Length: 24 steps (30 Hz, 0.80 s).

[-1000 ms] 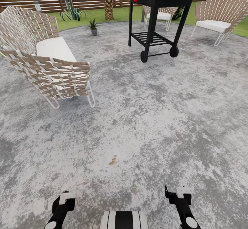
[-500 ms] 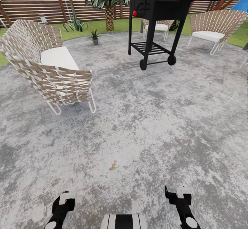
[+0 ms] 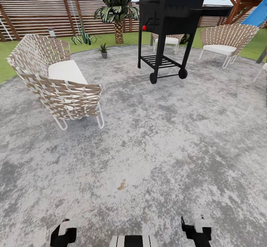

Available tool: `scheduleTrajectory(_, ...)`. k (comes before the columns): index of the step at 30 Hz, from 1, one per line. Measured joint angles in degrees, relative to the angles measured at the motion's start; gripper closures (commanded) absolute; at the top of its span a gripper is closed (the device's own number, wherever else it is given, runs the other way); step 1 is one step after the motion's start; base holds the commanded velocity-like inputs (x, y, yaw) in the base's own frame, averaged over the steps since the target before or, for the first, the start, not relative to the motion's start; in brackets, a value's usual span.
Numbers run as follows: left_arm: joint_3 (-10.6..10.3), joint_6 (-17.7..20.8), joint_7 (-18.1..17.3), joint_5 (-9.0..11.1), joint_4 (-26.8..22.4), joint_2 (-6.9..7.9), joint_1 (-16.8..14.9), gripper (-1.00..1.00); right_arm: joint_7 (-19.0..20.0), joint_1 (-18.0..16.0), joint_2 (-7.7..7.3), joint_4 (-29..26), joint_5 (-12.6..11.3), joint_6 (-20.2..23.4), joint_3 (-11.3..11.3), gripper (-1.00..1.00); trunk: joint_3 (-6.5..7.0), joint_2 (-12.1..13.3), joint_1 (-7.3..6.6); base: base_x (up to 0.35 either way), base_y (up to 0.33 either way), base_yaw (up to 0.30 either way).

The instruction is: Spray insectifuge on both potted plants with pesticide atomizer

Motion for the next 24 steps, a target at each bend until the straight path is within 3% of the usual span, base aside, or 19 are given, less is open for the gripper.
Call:
scheduleTrajectory(4,0.1,-2.7,0.3,0.1,0.1,0.11,2.5,1.00,-0.1,0.0,-1.17,5.9,-0.1,-4.6,-0.1,-1.00,1.22,0.1,-0.10,0.000,0.000,0.000)
scheduleTrajectory(8,0.2,-3.4,0.6,0.1,0.2,0.33,3.7,1.00,-0.1,0.0,-2.19,8.8,-0.2,-5.8,-0.2,-1.00,2.47,0.1,-0.21,0.000,0.000,0.000)
scheduleTrajectory(24,1.9,-3.6,0.7,0.1,0.2,0.54,4.9,1.00,0.0,0.0,-1.83,12.6,-0.4,-6.3,-0.1,-1.00,7.44,0.3,-0.62,0.000,0.000,0.000)
